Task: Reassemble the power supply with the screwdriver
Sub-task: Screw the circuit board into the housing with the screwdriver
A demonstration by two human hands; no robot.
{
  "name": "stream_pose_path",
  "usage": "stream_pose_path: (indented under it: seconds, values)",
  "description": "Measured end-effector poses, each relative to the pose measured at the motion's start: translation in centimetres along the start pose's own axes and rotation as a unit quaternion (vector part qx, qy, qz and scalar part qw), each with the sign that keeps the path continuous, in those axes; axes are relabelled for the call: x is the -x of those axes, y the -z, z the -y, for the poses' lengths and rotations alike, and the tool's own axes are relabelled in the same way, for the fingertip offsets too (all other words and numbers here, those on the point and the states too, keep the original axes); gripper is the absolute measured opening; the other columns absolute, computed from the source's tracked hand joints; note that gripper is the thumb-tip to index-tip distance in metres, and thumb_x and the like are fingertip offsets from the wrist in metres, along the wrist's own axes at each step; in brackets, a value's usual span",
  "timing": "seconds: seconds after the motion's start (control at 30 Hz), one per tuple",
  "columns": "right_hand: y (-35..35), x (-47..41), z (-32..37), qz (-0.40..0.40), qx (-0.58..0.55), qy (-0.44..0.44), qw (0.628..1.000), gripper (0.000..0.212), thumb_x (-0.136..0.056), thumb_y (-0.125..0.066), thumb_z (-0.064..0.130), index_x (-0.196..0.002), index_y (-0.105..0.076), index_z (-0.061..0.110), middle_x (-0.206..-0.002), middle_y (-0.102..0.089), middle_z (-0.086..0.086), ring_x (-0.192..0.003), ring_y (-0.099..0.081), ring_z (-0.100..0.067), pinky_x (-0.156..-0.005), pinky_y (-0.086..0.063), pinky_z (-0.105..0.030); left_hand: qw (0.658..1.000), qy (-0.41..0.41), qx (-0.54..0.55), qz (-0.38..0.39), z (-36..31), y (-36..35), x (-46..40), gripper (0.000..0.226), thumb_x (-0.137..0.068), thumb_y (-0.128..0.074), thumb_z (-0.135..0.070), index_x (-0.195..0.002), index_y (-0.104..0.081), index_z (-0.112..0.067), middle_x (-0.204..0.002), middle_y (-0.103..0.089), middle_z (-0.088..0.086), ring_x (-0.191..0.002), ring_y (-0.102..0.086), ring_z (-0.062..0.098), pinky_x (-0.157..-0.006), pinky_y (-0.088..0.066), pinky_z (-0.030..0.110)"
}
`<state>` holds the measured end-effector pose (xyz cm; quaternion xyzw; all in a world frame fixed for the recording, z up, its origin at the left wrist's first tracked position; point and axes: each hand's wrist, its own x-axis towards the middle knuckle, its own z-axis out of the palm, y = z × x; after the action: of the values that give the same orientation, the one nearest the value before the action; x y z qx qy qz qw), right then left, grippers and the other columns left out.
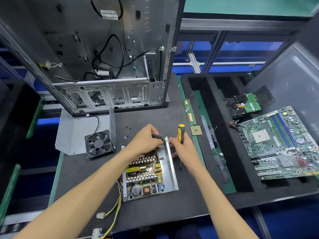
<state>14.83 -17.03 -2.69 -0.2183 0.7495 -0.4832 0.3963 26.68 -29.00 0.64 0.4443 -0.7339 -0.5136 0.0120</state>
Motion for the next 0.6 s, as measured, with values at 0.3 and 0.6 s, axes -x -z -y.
stream_pose_path:
  seconds: [0.3, 0.6]
  values:
    - [0.5, 0.5, -0.1, 0.077, 0.096, 0.052, 0.991, 0.041, -0.085, -0.076, 0.048, -0.106, -0.053, 0.021, -0.106, -0.066, 0.006, -0.085, -0.063, 0.003, -0.069, -0.047, -0.010, 0.988, -0.022, -0.127, -0.083, 0.4, -0.3, -0.5, 0.024, -0.095, -0.055, -0.015, -0.086, -0.072, -0.030, -0.093, -0.067, -0.007, -0.068, -0.059, 0.011, -0.071, -0.044, 0.026]
    - [0.3, 0.3, 0.3, 0.059, 0.097, 0.046, 0.992, 0.037, -0.087, -0.076, 0.043, -0.105, -0.053, 0.021, -0.105, -0.065, 0.007, -0.086, -0.063, 0.002, -0.073, -0.050, -0.018, 0.960, -0.111, -0.231, 0.110, 0.4, 2.0, -0.2, 0.015, -0.097, -0.055, -0.013, -0.100, -0.052, -0.027, -0.096, -0.067, -0.006, -0.090, -0.061, 0.018, -0.072, -0.045, 0.029]
